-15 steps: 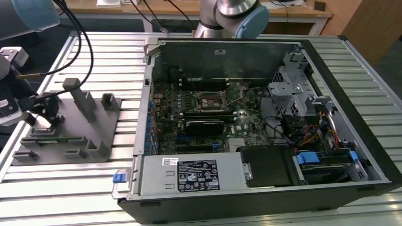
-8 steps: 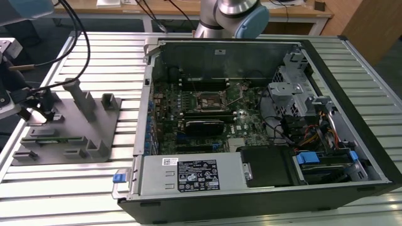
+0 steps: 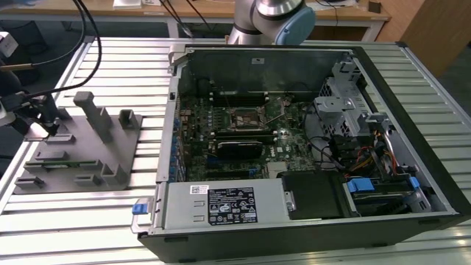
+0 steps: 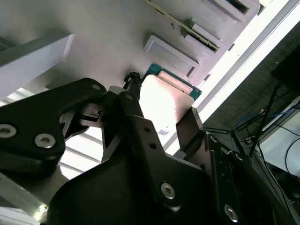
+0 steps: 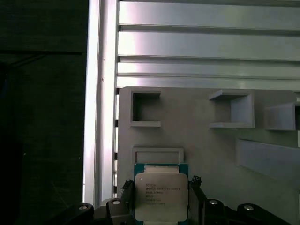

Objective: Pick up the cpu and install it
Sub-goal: 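Pick up the cpu and move it towards the insertion slot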

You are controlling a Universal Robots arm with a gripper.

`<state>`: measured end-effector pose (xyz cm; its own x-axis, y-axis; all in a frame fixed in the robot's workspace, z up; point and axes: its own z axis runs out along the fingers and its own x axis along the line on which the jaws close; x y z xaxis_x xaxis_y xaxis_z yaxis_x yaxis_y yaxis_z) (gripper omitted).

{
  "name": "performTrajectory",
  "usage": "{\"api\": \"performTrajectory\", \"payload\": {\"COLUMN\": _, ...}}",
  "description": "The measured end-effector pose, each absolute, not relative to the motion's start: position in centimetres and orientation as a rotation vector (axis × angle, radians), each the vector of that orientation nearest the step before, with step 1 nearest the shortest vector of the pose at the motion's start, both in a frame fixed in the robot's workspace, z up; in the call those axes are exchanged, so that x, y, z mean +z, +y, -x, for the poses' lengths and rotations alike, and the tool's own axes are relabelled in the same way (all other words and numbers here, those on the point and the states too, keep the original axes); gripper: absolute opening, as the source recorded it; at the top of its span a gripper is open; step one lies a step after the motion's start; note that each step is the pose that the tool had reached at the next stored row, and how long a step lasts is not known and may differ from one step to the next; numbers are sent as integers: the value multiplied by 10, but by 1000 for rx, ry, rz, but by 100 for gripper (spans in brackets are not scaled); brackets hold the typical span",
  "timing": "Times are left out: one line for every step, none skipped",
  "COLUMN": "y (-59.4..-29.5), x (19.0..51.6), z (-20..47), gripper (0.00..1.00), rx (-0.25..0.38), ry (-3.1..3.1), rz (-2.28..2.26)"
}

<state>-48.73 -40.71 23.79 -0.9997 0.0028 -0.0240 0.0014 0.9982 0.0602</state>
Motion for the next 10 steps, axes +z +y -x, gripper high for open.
{"api": "performTrajectory", "payload": {"y": -407, "x": 241, "z": 487, "gripper": 55, "rx": 94, "ry": 3116, "rz": -3}}
{"api": "performTrajectory", "payload": {"y": -407, "x": 244, "z": 487, "gripper": 55, "rx": 94, "ry": 3116, "rz": -3}}
{"api": "performTrajectory", "payload": {"y": -407, "x": 246, "z": 487, "gripper": 55, "rx": 94, "ry": 3116, "rz": -3}}
{"api": "performTrajectory", "payload": {"y": -407, "x": 249, "z": 487, "gripper": 55, "rx": 94, "ry": 3116, "rz": -3}}
{"api": "performTrajectory", "payload": {"y": -407, "x": 252, "z": 487, "gripper": 55, "rx": 94, "ry": 3116, "rz": -3}}
{"api": "performTrajectory", "payload": {"y": -407, "x": 255, "z": 487, "gripper": 55, "rx": 94, "ry": 3115, "rz": -3}}
{"api": "performTrajectory", "payload": {"y": -407, "x": 257, "z": 487, "gripper": 55, "rx": 94, "ry": 3115, "rz": -3}}
{"api": "performTrajectory", "payload": {"y": -407, "x": 260, "z": 487, "gripper": 55, "rx": 94, "ry": 3115, "rz": -3}}
{"api": "performTrajectory", "payload": {"y": -407, "x": 263, "z": 487, "gripper": 55, "rx": 94, "ry": 3115, "rz": -3}}
{"api": "performTrajectory", "payload": {"y": -407, "x": 266, "z": 487, "gripper": 55, "rx": 94, "ry": 3115, "rz": -3}}
